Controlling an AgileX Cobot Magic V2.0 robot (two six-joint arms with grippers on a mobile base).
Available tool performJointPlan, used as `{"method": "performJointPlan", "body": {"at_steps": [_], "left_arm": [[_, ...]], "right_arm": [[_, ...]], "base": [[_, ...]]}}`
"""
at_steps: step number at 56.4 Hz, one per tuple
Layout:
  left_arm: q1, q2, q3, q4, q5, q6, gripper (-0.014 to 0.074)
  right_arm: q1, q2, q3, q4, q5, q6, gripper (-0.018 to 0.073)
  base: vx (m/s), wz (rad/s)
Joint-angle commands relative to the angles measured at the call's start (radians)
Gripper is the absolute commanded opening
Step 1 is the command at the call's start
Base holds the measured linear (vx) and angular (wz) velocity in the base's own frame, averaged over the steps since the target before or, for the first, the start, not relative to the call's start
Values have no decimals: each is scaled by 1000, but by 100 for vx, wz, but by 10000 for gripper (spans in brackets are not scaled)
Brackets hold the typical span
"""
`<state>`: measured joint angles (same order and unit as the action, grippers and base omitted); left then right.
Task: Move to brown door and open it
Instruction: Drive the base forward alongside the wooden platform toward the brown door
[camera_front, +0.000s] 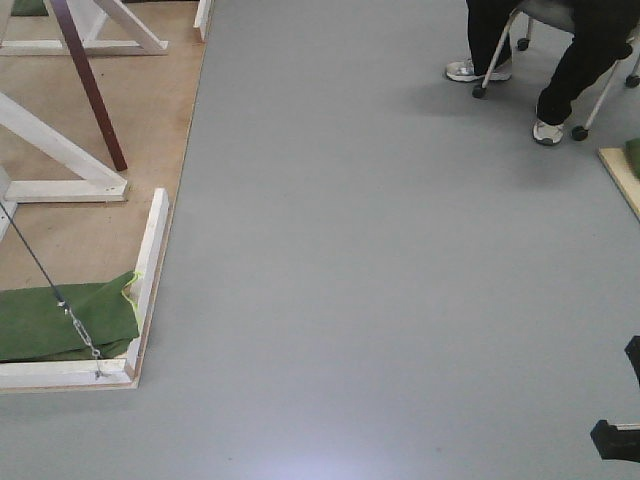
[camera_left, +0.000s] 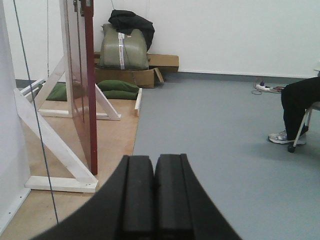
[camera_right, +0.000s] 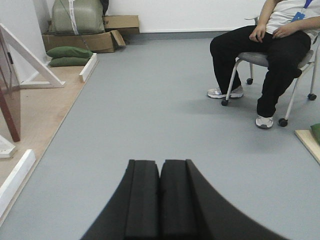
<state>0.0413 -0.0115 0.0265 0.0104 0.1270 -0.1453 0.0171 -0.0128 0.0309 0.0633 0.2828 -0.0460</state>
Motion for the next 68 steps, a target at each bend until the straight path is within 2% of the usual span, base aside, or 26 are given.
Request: {"method": "performJointPlan", "body": {"at_steps": [1,68], "left_arm": [[-10,-14,-16,1,-74,-5,-3],[-10,-14,-16,1,-74,-5,-3]], "right_arm": [[-1,-10,5,-1,-82,-6,0],[-1,-10,5,-1,-82,-6,0]], "base": [[29,-5],[37,3]]}}
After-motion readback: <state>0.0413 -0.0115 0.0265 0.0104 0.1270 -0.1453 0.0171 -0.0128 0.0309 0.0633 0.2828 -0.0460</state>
